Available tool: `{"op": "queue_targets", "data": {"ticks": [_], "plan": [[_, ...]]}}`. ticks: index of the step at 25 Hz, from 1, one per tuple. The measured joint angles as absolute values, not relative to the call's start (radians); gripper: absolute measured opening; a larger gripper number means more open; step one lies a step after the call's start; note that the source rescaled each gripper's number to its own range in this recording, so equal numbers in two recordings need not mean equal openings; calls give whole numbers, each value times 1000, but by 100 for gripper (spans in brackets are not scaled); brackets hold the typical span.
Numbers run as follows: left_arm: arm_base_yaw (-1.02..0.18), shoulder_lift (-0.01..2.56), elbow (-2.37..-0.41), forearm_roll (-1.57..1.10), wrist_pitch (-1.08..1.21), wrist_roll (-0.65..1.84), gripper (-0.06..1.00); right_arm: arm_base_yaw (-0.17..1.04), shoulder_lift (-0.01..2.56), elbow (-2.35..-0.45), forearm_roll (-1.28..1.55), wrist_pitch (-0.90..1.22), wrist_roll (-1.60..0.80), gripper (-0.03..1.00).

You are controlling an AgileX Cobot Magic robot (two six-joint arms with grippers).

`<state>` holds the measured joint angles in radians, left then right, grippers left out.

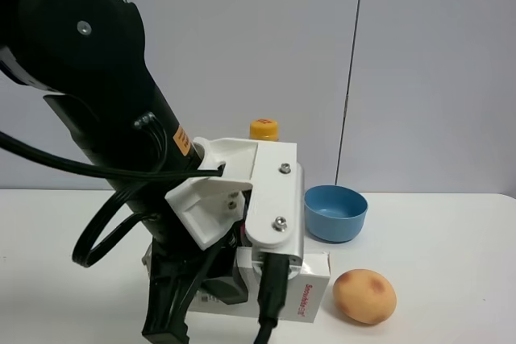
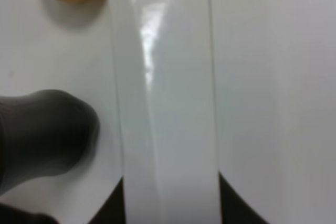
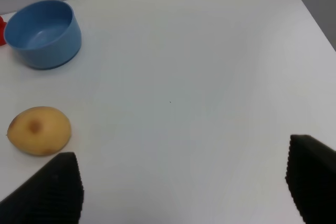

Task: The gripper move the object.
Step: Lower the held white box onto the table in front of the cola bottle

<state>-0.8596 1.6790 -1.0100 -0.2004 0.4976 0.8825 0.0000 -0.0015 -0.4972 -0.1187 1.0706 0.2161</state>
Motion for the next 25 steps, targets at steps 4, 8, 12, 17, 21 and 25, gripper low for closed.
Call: {"op": "queue_targets", "data": {"ticks": [4,8,12,17,21,25], "plan": [[-850,1725,-1010,-200,481,864,0,0,-2,-497,-119,1071,216,100],[-839,1752,-1010,-202,456,863,0,0,-2,-497,-119,1071,216,100],[-821,1770,-1010,-201,429,861,0,0,-2,-497,-119,1071,216,100],[-805,1799,-1010,-202,430,861,0,0,-2,-497,-119,1071,216,100],[-805,1802,-1010,-215,427,865,0,0,-2,-497,-119,1071,216,100],[-805,1803,-1010,-224,422,875,0,0,-2,-497,-119,1071,216,100]]}}
